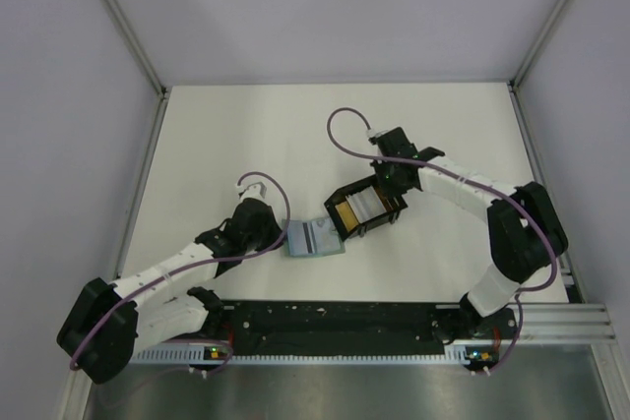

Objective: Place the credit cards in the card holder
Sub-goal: Pick up the credit card from the storage box.

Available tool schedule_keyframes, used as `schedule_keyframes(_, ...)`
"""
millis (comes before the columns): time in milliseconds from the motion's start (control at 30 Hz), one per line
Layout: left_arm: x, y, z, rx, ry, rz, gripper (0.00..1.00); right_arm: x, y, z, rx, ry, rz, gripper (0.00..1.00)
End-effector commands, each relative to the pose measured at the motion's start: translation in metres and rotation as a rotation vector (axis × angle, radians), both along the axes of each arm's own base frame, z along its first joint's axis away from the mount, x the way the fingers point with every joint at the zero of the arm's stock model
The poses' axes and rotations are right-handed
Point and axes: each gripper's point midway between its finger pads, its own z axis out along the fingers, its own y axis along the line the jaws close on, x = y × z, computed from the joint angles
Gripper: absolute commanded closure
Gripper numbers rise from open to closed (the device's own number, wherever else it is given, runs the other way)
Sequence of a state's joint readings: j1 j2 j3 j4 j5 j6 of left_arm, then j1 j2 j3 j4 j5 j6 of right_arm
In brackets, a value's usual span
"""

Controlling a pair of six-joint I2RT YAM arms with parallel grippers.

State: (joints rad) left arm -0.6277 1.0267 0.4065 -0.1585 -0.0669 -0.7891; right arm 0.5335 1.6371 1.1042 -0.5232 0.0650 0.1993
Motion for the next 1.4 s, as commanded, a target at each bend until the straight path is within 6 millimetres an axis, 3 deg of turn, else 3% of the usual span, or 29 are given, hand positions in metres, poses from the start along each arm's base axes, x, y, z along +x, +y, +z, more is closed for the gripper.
schedule_keyframes(0,0.01,-0.006,0.012,-0.026,-0.048,-0.009,1.0,0.001,-0.008,-0.002,-0.102,-0.006,0.0,0.92)
schedule_keyframes(433,0.01,-0.007,0.012,-0.033,-0.047,-0.009,1.0,0.002,-0.017,-0.002,-0.17,-0.012,-0.038,0.84)
schedule_keyframes(567,0.01,-0.007,0.012,-0.031,-0.048,-0.01,1.0,-0.002,-0.018,-0.004,-0.17,-0.002,-0.038,0.97)
schedule_keyframes(667,0.01,-0.007,0.012,-0.033,-0.046,-0.012,1.0,-0.001,-0.017,0.004,-0.154,-0.024,-0.037,1.0)
schedule_keyframes(1033,0.009,-0.01,0.016,-0.041,-0.052,-0.027,1.0,0.018,0.005,0.09,0.024,-0.217,-0.032,1.0)
schedule_keyframes(1233,0.009,-0.009,0.014,-0.037,-0.05,-0.032,1.0,0.003,0.025,0.113,0.22,-0.194,-0.014,1.0)
schedule_keyframes(1367,0.006,-0.01,0.012,-0.044,-0.044,-0.033,1.0,-0.016,0.057,0.127,0.433,-0.132,0.052,1.0)
